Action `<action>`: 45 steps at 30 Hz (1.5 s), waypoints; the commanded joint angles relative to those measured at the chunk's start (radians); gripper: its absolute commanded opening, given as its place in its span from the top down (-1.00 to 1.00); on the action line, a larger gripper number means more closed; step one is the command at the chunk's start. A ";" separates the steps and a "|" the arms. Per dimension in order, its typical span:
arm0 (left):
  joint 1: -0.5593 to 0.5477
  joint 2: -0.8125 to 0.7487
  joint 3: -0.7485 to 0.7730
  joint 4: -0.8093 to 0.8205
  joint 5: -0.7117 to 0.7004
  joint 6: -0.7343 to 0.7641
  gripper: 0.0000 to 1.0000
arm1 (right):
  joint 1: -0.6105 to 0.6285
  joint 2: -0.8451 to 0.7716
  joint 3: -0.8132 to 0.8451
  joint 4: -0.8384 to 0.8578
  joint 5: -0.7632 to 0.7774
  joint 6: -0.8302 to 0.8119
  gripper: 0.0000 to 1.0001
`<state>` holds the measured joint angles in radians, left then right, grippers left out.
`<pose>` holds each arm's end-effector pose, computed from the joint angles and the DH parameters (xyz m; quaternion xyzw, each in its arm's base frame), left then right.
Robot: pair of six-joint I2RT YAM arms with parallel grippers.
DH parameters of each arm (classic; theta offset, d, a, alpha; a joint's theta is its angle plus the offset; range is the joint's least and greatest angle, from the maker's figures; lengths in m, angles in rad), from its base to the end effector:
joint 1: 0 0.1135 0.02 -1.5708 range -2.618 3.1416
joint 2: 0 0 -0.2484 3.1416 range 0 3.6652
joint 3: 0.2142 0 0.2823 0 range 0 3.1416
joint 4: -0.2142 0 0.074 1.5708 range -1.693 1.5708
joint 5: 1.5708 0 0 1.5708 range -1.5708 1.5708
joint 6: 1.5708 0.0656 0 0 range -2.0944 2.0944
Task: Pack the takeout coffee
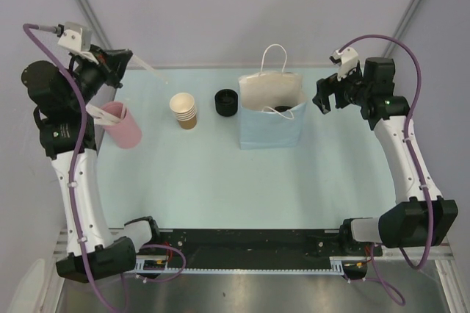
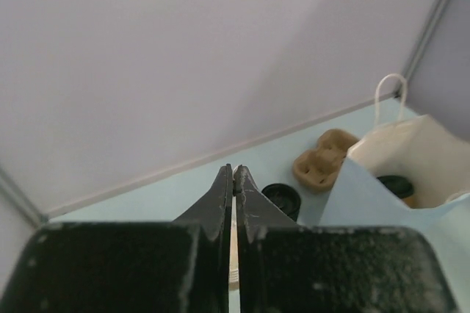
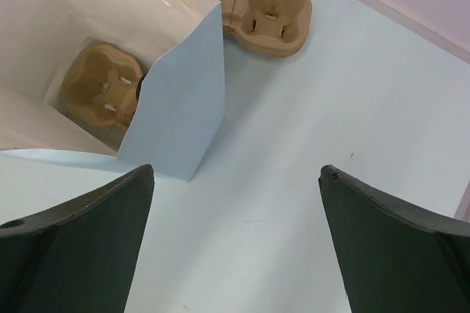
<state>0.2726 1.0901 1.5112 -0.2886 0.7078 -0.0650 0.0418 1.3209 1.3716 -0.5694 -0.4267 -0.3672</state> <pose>0.2572 0.0276 0.5176 0.1532 0.6529 -0.1539 0.7256 0.3457 0.0416 0.3618 -0.2757 0.8060 0.1012 0.5139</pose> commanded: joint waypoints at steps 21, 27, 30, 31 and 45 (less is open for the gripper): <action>-0.510 0.206 0.208 0.192 0.010 -0.059 0.99 | -0.227 0.084 0.037 -0.032 -0.127 0.021 -1.00; -0.664 0.267 0.210 0.172 -0.100 0.095 0.99 | -0.227 0.093 0.020 -0.083 -0.173 0.036 -1.00; -0.719 0.294 0.193 0.169 -0.151 0.169 0.99 | -0.227 0.092 0.003 -0.081 -0.181 0.042 -0.99; -0.740 0.300 0.176 0.177 -0.159 0.194 0.99 | -0.229 0.089 -0.003 -0.083 -0.182 0.040 -1.00; -0.828 0.360 0.034 0.270 -0.277 0.304 0.99 | -0.258 0.095 -0.057 -0.081 -0.221 0.014 -1.00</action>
<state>-0.5293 1.4422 1.5707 -0.0875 0.4648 0.1947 -0.2108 1.4178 1.3167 -0.6605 -0.6182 -0.3412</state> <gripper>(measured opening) 0.010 0.994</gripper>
